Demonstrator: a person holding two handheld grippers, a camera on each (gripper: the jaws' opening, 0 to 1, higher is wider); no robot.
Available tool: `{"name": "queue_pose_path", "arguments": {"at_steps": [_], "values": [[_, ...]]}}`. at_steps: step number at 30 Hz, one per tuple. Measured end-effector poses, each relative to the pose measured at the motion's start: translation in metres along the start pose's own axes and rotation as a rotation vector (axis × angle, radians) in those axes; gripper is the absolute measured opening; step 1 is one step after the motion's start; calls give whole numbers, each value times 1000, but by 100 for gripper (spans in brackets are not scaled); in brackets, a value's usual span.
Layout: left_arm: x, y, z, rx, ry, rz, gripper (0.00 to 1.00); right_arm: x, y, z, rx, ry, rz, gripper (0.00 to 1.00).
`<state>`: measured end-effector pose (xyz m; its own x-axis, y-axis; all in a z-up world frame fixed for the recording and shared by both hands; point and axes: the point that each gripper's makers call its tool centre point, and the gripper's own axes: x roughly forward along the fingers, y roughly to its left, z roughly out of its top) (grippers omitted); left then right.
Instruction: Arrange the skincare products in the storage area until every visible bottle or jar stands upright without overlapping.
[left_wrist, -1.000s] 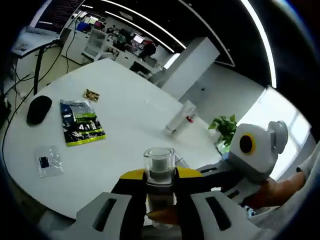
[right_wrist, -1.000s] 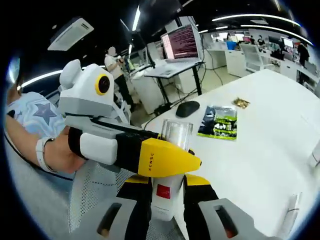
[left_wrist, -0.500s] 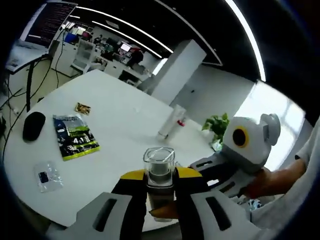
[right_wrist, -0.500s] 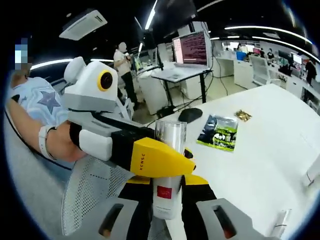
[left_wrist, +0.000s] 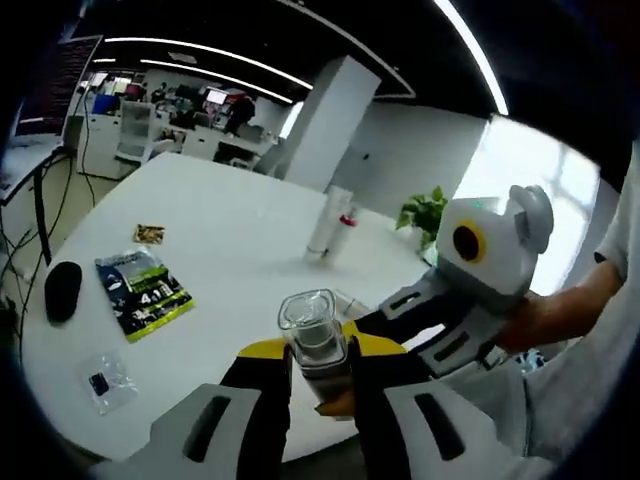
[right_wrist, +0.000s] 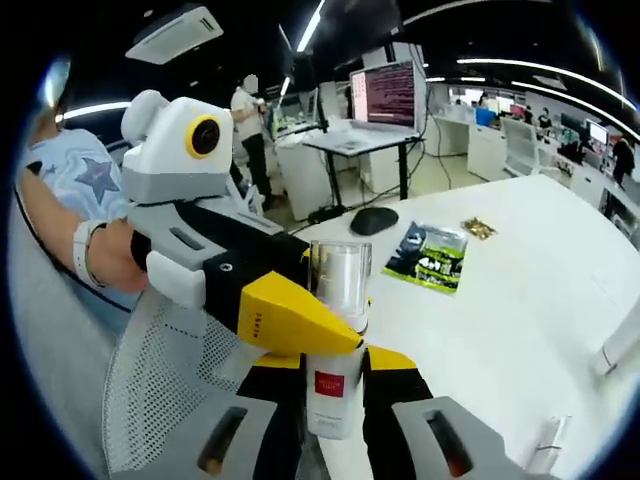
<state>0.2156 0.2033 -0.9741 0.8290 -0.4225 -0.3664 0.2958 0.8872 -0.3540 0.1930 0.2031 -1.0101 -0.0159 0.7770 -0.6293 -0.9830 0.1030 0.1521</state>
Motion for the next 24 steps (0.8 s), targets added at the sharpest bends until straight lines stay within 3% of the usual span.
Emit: {"name": "queue_pose_path", "arguments": {"at_steps": [11, 14, 17, 20, 23, 24], "values": [[5, -12, -11, 146, 58, -34, 16, -10, -17, -38, 44, 36, -36, 13], [4, -16, -14, 189, 86, -49, 0, -19, -27, -55, 72, 53, -57, 13], [4, -14, -17, 229, 112, -18, 5, -27, -36, -67, 96, 62, -79, 13], [4, -3, -33, 360, 222, 33, 0, -34, -44, -75, 134, 60, -98, 13], [4, 10, -53, 411, 311, 80, 0, -42, -51, -73, 153, 35, -114, 13], [5, 12, -58, 415, 315, 89, 1, -44, -53, -73, 157, 28, -112, 13]]}}
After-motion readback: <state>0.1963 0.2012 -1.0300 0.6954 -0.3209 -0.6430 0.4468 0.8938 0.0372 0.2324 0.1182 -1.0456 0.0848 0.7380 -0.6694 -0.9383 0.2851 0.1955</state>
